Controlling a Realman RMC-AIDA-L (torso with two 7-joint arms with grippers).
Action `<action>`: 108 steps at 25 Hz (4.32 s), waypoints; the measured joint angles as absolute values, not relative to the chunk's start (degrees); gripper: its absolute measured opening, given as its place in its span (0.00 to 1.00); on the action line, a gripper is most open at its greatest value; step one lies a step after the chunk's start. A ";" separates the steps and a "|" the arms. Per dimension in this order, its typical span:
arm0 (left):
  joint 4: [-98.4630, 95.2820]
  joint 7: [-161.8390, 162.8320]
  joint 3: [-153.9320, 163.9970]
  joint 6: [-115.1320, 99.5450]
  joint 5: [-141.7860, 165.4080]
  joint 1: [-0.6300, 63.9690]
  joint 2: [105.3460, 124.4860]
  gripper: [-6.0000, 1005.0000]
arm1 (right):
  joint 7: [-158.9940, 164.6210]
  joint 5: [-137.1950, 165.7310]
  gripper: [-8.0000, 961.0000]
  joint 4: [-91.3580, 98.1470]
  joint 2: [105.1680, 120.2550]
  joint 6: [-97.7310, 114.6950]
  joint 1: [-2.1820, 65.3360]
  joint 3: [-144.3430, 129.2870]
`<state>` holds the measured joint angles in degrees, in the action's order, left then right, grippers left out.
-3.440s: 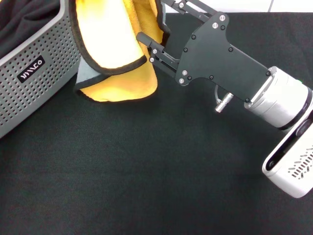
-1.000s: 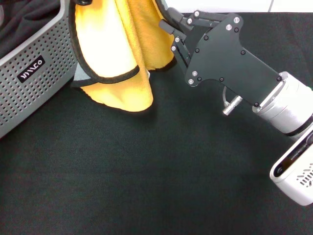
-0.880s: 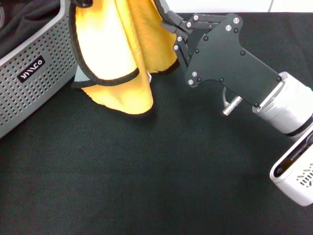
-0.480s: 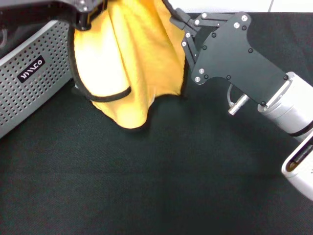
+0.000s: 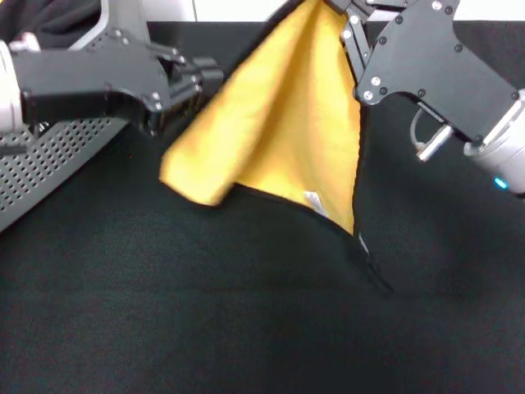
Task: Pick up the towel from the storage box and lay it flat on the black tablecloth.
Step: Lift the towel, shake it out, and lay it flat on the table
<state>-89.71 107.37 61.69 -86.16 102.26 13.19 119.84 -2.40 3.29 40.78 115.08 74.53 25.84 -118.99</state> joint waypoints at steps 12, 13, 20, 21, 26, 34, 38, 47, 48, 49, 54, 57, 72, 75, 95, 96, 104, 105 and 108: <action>-76.90 98.93 61.70 -87.31 97.18 13.62 119.77 0.11 | 19.46 30.19 0.02 48.56 115.35 73.44 23.71 -99.56; -76.11 98.50 61.70 -87.55 96.79 13.63 119.78 0.12 | 20.36 31.09 0.02 49.24 115.39 73.43 23.47 -98.60; -67.83 92.97 62.04 -87.94 93.15 13.35 120.01 0.13 | 23.19 34.67 0.02 54.59 115.25 69.04 24.19 -94.84; -65.87 91.42 62.05 -87.88 92.68 13.46 120.02 0.14 | 23.34 35.82 0.02 55.63 115.38 67.75 24.59 -94.10; -58.73 84.03 61.79 -87.44 88.21 13.27 120.13 0.15 | 23.49 38.75 0.02 59.36 115.50 62.23 26.08 -93.18; -35.17 62.43 62.10 -86.43 75.47 15.04 120.46 0.41 | 23.03 40.26 0.02 62.07 115.95 54.19 28.80 -93.07; -24.70 53.63 62.14 -84.78 72.51 17.67 120.56 0.43 | 23.31 39.92 0.02 61.25 115.97 53.67 31.18 -91.81; -9.51 40.64 62.14 -83.64 64.48 24.20 120.76 0.45 | 24.24 39.22 0.03 57.12 116.03 52.74 36.21 -90.42; -8.67 40.11 62.12 -83.59 64.11 24.72 120.76 0.45 | 24.24 39.11 0.03 56.65 116.04 52.72 36.64 -90.39; -8.02 39.73 62.08 -83.54 63.82 25.17 120.76 0.45 | 24.25 39.06 0.03 56.07 116.04 52.70 37.17 -90.34; -6.56 39.49 61.95 -82.58 61.85 26.11 120.76 0.45 | 24.44 38.98 0.03 54.38 116.13 52.93 38.74 -90.38; -5.85 39.42 61.93 -82.22 60.78 26.52 120.76 0.45 | 24.47 38.97 0.03 53.99 116.17 53.05 39.42 -90.70; -3.99 39.85 62.01 -82.05 60.65 28.79 120.76 0.45 | 24.52 38.97 0.03 52.09 116.19 53.83 41.40 -91.49; -3.45 39.85 62.03 -82.05 60.65 29.33 120.76 0.45 | 24.45 38.73 0.03 51.85 116.19 53.99 41.45 -91.50; -3.12 39.58 62.22 -82.53 61.45 30.15 120.76 0.35 | 24.17 37.78 0.04 51.15 116.19 56.79 40.29 -91.05; -3.13 39.64 62.22 -82.53 61.47 30.15 120.76 0.34 | 24.14 37.78 0.04 51.15 116.19 56.81 40.18 -91.05; -3.37 39.77 62.60 -82.49 62.39 30.25 120.73 0.10 | 24.06 37.77 0.04 51.23 116.19 57.94 39.31 -90.96; -3.43 39.77 62.69 -82.52 62.61 30.30 120.71 0.09 | 24.06 37.78 0.04 51.40 116.19 58.04 38.93 -90.92; -3.44 39.79 62.76 -83.24 62.75 30.33 120.63 0.07 | 24.26 37.77 0.04 52.14 116.15 58.43 37.47 -90.52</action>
